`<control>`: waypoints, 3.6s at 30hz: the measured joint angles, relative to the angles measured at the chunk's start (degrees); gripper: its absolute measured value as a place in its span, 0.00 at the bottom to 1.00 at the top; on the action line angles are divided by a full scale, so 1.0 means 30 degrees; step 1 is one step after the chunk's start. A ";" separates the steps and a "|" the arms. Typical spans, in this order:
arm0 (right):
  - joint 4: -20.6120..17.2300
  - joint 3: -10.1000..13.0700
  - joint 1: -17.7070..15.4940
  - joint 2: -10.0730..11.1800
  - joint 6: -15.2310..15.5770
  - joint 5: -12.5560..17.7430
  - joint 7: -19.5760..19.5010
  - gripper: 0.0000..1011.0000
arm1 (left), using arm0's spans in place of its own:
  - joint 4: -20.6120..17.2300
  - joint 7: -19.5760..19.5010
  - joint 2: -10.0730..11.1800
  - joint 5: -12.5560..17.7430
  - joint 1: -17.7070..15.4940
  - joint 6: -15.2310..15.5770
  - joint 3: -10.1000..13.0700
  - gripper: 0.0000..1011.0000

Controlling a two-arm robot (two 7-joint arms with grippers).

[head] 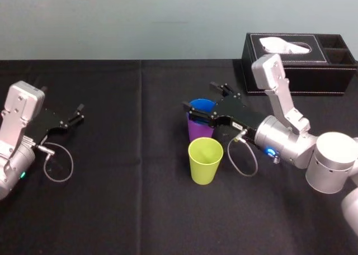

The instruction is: Stack the three plastic cups sequentially using one hand.

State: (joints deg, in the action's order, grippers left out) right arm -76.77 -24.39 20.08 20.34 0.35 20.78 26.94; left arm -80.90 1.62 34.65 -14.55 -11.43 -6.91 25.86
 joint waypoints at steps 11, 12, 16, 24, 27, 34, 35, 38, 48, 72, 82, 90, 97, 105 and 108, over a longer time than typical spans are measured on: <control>-0.2903 0.1051 -0.1939 0.1615 0.0557 0.0901 -0.0027 0.99 | 0.0000 -0.0001 -0.0001 -0.0001 -0.0001 0.0000 0.0000 1.00; -0.3105 0.1142 -0.2153 0.1773 0.0570 0.0984 0.0002 0.99 | 0.0000 -0.0001 -0.0001 -0.0001 0.0000 0.0000 0.0000 1.00; -0.4135 0.1703 -0.3510 0.2880 0.0606 0.1369 0.0082 0.99 | 0.0000 -0.0001 -0.0001 -0.0001 0.0000 0.0000 -0.0002 1.00; -0.5185 0.2864 -0.6052 0.4650 0.0152 0.1784 0.0112 0.99 | 0.0000 -0.0001 -0.0001 0.0000 0.0001 0.0000 -0.0001 1.00; -0.5383 0.3122 -0.6899 0.5052 -0.0205 0.1797 0.0189 0.99 | 0.0000 -0.0001 -0.0001 -0.0001 0.0001 0.0001 0.0000 1.00; -0.5461 0.3003 -0.7969 0.5387 -0.1154 0.1032 0.0369 0.99 | 0.0001 -0.0001 -0.0001 -0.0001 0.0000 0.0000 0.0000 1.00; -0.5461 0.2944 -0.8033 0.5387 -0.1270 0.0882 0.0393 0.99 | 0.0000 -0.0001 -0.0001 -0.0001 0.0000 0.0000 -0.0001 1.00; -0.5383 0.2740 -0.8189 0.5342 -0.1626 0.0507 0.0543 0.99 | 0.0000 -0.0001 -0.0001 0.0000 0.0000 0.0000 0.0000 1.00; -0.4574 0.1992 -0.7779 0.4347 -0.2405 0.0107 0.1113 0.99 | 0.0000 -0.0001 0.0000 -0.0001 0.0000 0.0000 0.0000 1.00; -0.3072 0.0452 -0.5581 0.2582 -0.2628 -0.0396 0.1522 0.99 | 0.0000 -0.0001 -0.0001 -0.0001 0.0000 0.0000 0.0000 1.00; -0.2495 0.0142 -0.4852 0.2081 -0.2685 -0.0499 0.1514 0.99 | 0.0000 0.0000 -0.0001 -0.0001 0.0000 0.0000 -0.0001 1.00; -0.2061 -0.0078 -0.4530 0.1767 -0.2716 -0.0611 0.1453 0.99 | 0.0000 -0.0001 0.0000 -0.0001 0.0000 0.0000 -0.0001 1.00; -0.2008 -0.0142 -0.4436 0.1658 -0.2827 -0.0610 0.1448 0.99 | 0.0000 -0.0001 -0.0001 0.0000 0.0001 0.0000 0.0000 1.00; -0.2003 -0.0148 -0.4425 0.1652 -0.2830 -0.0613 0.1437 0.99 | 0.0000 -0.0001 -0.0001 -0.0001 0.0000 0.0000 -0.0001 1.00; -0.2005 -0.0143 -0.4426 0.1655 -0.2830 -0.0613 0.1435 0.99 | 0.0000 -0.0001 -0.0001 0.0000 0.0000 0.0000 0.0000 1.00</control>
State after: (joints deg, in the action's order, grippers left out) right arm -82.78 -24.82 6.80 25.31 -8.14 18.94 31.25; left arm -80.90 1.62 34.64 -14.55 -11.43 -6.91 25.86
